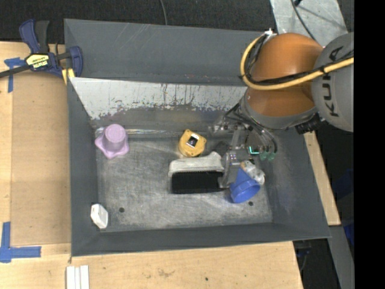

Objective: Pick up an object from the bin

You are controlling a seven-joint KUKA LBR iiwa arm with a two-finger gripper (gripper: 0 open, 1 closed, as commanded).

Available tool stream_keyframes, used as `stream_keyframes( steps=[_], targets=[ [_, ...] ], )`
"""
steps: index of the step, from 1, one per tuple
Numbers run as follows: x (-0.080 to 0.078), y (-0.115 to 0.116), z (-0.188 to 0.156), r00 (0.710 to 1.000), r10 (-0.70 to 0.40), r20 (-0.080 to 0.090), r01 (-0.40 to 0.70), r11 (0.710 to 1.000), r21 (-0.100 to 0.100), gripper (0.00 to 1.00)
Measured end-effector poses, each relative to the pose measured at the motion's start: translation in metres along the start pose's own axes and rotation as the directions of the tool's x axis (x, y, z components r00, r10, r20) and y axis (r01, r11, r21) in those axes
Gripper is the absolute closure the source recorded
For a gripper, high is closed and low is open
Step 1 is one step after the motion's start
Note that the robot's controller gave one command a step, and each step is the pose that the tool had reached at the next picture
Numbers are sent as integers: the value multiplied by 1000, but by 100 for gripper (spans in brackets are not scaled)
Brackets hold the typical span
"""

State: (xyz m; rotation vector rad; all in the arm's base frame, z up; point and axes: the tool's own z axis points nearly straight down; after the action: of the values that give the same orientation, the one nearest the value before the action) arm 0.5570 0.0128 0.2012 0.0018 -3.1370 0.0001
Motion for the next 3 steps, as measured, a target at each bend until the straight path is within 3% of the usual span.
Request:
stream_keyframes(
  steps=[1, 2, 3],
  targets=[
    [-2, 0, -4, 1000, 0, 8, 0, 1000, 0, 0],
    [-2, 4, 71, 1000, 5, 13, -5, 1000, 0, 0],
    [2, 4, 92, 1000, 5, 5, -5, 1000, 0, 0]
  ],
)
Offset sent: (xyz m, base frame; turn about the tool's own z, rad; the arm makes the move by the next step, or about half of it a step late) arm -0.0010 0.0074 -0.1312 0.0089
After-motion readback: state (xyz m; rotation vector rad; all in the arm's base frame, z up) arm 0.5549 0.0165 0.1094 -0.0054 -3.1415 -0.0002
